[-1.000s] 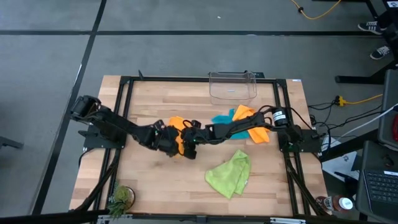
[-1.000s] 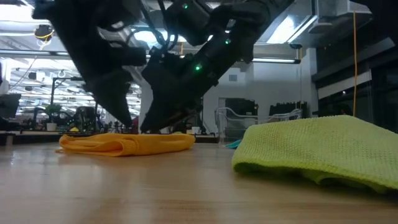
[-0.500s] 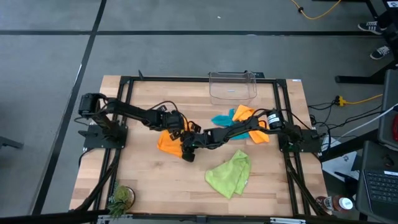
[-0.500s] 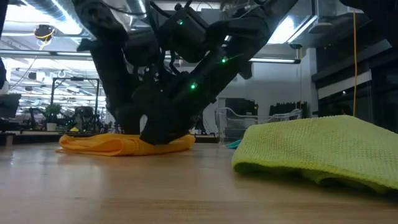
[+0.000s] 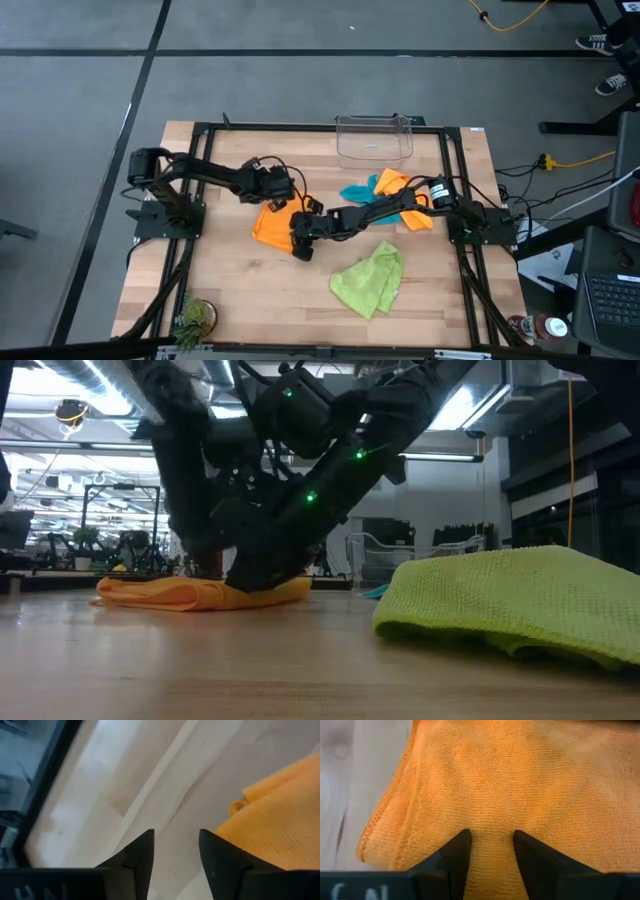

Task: Fold microfiber towels
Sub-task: Fold the left yellow microfiber cloth

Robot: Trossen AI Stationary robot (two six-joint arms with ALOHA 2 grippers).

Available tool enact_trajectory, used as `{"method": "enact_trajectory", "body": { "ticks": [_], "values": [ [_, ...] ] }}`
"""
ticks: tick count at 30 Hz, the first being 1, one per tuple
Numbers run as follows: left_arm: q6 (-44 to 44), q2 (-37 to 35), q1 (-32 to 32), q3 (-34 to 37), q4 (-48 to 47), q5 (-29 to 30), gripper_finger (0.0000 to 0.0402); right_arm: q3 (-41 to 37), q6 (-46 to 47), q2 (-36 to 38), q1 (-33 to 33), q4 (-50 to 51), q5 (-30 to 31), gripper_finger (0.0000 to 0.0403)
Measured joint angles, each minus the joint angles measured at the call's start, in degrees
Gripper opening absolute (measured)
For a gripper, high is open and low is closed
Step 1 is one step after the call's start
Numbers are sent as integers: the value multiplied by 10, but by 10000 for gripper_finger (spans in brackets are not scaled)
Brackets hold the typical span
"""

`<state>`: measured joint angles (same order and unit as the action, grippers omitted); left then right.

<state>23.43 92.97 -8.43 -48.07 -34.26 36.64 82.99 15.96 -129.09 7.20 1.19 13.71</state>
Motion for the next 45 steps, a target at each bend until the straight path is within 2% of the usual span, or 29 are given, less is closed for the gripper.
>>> {"method": "enact_trajectory", "body": {
  "ticks": [4,7,9,11,19,25,34,41,45],
  "values": [
    [24,-24,20,-35,-88,-4,149,12,-15,4,1,15,-1,158],
    [52,-46,36,-47,-130,-63,149,24,-16,13,2,45,-2,158],
    [61,-55,46,-39,-122,-112,149,30,-16,26,3,62,-2,158],
    [62,-56,55,-27,-95,-131,149,30,-17,34,6,59,-1,158],
    [82,-42,59,40,16,-136,149,29,-41,21,7,35,17,158],
    [97,-43,62,75,26,-133,149,30,-40,-1,3,27,30,158],
    [91,-50,62,73,13,-50,149,29,-29,-2,3,49,12,158],
    [100,-79,84,24,-58,-68,149,29,-42,21,4,45,17,158],
    [132,-92,110,19,-67,-140,149,30,-43,40,9,68,7,158]
  ]
}}
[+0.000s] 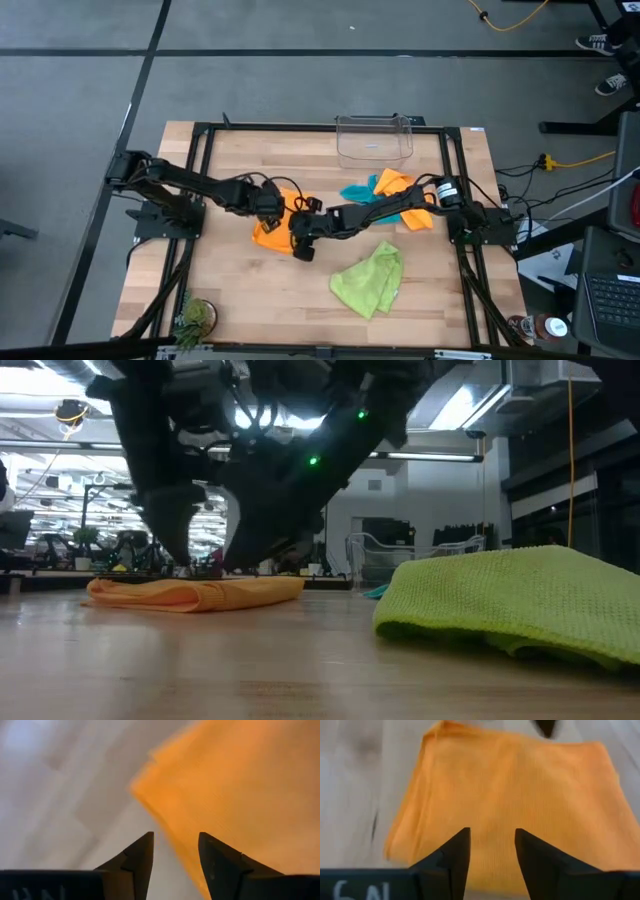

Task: Fold microfiber towels
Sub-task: Fold the left yellow microfiber cloth

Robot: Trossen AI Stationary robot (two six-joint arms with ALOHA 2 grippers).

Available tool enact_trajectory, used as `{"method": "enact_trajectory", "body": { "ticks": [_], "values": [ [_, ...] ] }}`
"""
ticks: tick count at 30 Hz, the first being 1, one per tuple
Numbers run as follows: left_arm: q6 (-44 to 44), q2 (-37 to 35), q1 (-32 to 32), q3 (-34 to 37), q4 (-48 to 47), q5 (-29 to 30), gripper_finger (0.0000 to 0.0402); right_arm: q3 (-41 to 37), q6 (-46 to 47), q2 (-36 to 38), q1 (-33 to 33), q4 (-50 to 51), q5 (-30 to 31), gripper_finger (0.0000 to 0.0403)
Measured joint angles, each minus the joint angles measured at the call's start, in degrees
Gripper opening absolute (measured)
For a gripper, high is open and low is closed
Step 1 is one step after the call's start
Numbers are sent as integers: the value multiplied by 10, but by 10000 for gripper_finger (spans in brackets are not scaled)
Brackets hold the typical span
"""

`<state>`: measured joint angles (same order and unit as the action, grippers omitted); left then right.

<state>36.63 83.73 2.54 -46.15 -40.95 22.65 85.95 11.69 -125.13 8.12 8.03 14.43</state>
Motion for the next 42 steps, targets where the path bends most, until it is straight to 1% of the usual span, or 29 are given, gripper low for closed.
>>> {"method": "enact_trajectory", "body": {
  "ticks": [2,5,9,12,15,19,22,25,29,33,35,38,40,42],
  "values": [
    [6,-2,19,2,2,-21,149,0,2,8,6,13,-20,158],
    [-1,-2,53,13,0,-23,149,0,4,14,21,29,-52,158],
    [-36,-1,103,21,0,-24,149,0,-15,13,45,29,-56,158],
    [-34,-1,132,22,7,-15,149,0,-14,10,59,29,-50,158],
    [3,4,146,22,10,23,149,0,5,10,70,20,-36,158],
    [34,37,154,28,27,30,149,0,32,10,82,27,-36,158],
    [61,69,165,30,34,16,149,-1,33,10,92,37,-36,158],
    [120,82,181,27,37,4,148,-1,33,11,99,49,-36,158],
    [240,82,215,15,44,-57,138,-1,28,12,105,53,-40,158],
    [310,86,248,-10,45,-88,120,-1,31,13,106,62,-42,158],
    [326,86,263,-24,47,-92,113,-1,30,13,106,61,-44,158],
    [332,86,280,-49,47,-85,109,-1,33,13,105,59,-75,158],
    [315,86,287,-71,40,-82,109,-1,35,16,106,62,-107,158],
    [287,86,288,-97,17,-76,108,-1,36,23,107,61,-124,158]
  ]
}}
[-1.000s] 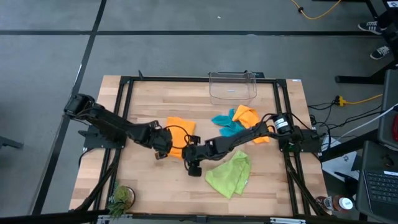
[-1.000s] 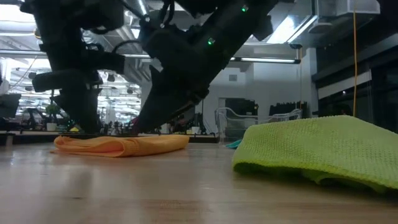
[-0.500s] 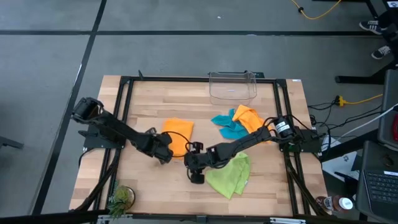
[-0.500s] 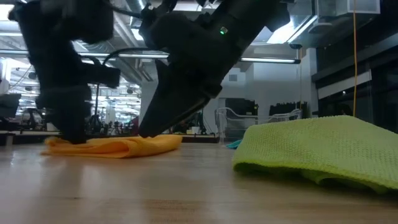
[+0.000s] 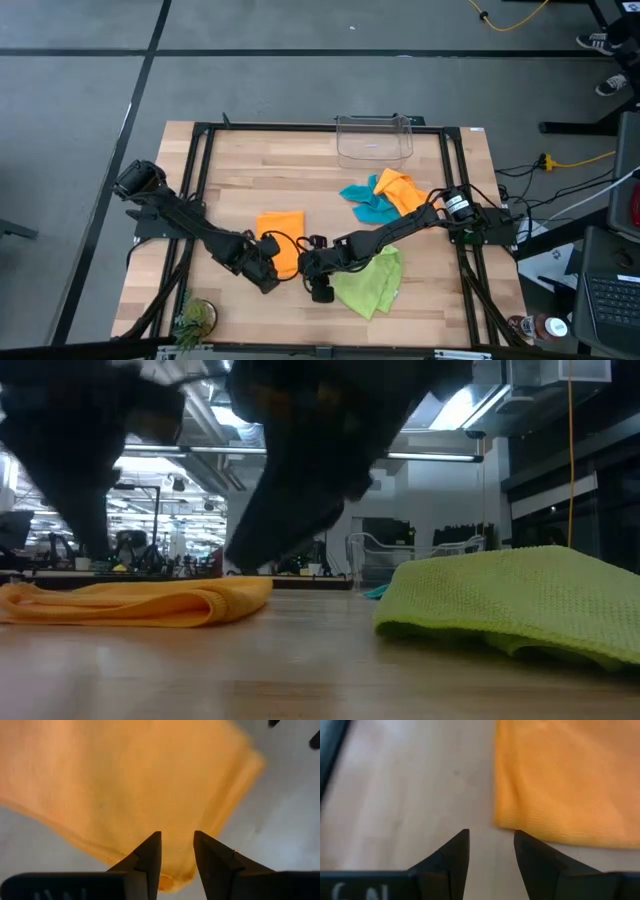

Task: Fold microfiber towels
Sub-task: Fold the left yellow microfiber cloth

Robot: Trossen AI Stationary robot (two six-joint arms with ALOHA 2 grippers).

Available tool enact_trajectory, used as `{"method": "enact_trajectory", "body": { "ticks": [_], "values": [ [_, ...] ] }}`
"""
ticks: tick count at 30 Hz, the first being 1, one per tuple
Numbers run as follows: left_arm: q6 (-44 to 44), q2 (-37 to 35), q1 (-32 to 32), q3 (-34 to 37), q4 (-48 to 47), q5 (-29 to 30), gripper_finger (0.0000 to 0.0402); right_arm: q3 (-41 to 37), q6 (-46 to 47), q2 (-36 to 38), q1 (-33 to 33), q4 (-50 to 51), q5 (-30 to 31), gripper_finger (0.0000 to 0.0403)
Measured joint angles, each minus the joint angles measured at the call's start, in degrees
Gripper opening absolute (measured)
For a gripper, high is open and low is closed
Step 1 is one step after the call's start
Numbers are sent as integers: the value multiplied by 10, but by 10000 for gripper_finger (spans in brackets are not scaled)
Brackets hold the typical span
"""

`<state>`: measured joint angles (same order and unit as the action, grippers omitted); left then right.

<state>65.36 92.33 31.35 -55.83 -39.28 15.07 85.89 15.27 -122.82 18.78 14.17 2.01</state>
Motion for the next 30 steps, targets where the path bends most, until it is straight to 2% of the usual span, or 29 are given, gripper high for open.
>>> {"method": "enact_trajectory", "body": {
  "ticks": [5,9,12,20,25,30],
  "values": [
    [-69,-1,-1,-42,-50,26,108,1,-7,20,2,3,-2,158],
    [-103,5,4,-42,-45,-11,118,1,-20,19,6,-1,-2,158],
    [-133,12,15,-42,-50,-10,140,1,-39,17,7,3,-2,158],
    [-150,54,43,-42,-46,-1,216,1,-92,14,6,-18,2,165],
    [-150,88,57,-42,-51,-4,244,1,-118,-2,7,-56,7,214],
    [-157,93,59,-42,-53,14,251,1,-143,-13,7,-68,42,274]
  ]
}}
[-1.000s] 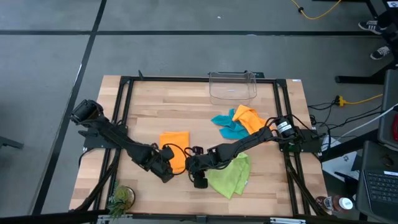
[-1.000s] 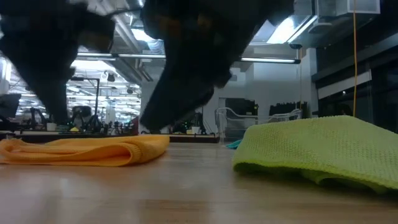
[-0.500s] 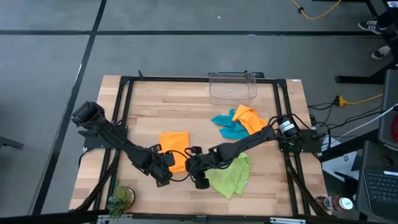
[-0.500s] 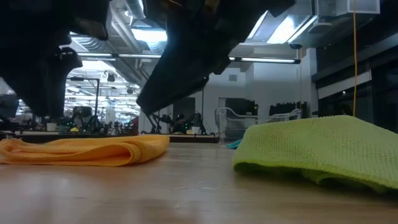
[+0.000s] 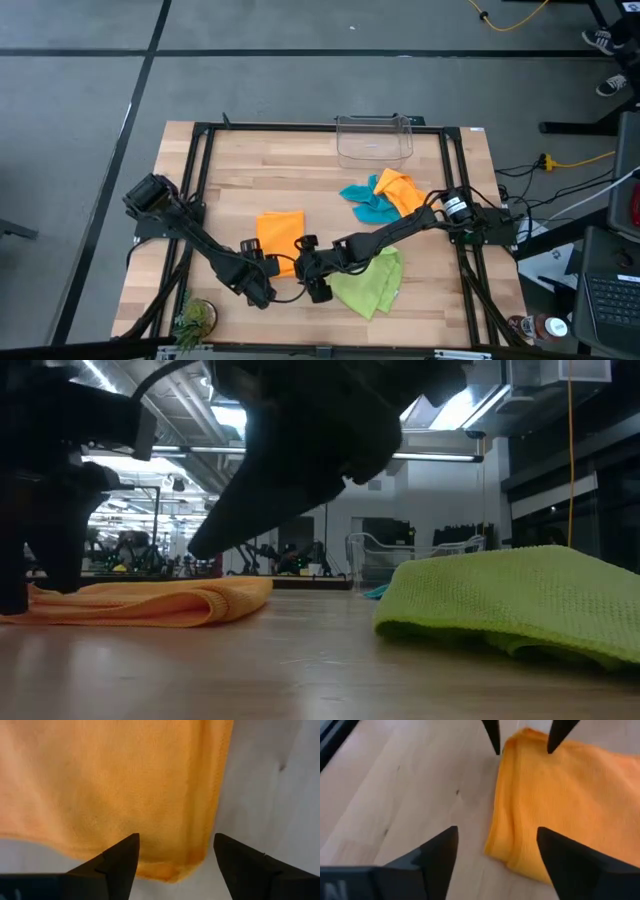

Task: Fold microfiber towels
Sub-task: Fold the left yellow microfiber cloth

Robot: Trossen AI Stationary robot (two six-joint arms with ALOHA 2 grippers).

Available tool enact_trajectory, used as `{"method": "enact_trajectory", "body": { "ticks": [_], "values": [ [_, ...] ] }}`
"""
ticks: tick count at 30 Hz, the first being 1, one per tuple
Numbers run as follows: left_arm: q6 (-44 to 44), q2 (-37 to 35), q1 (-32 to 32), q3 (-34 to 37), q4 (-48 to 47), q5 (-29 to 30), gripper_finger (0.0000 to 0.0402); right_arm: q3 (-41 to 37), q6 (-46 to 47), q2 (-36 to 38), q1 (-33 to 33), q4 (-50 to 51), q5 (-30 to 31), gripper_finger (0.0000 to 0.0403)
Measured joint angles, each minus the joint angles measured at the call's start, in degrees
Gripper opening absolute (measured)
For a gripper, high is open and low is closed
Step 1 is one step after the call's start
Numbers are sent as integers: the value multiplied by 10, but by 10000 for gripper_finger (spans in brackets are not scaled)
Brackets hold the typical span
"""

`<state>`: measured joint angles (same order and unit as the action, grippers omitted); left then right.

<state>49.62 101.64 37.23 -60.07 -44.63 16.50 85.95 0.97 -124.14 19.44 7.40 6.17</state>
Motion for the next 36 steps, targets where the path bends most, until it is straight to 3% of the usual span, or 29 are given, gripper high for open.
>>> {"method": "enact_trajectory", "body": {
  "ticks": [5,19,28,36],
  "values": [
    [-28,19,0,-1,7,-2,248,0,-2,-22,0,-16,-2,292],
    [-36,39,6,-2,8,-10,237,3,31,-62,-2,-14,2,267],
    [-13,49,24,-3,25,-3,119,3,32,-64,1,4,11,192],
    [27,50,39,-1,40,5,9,2,61,-64,2,5,23,64]
  ]
}}
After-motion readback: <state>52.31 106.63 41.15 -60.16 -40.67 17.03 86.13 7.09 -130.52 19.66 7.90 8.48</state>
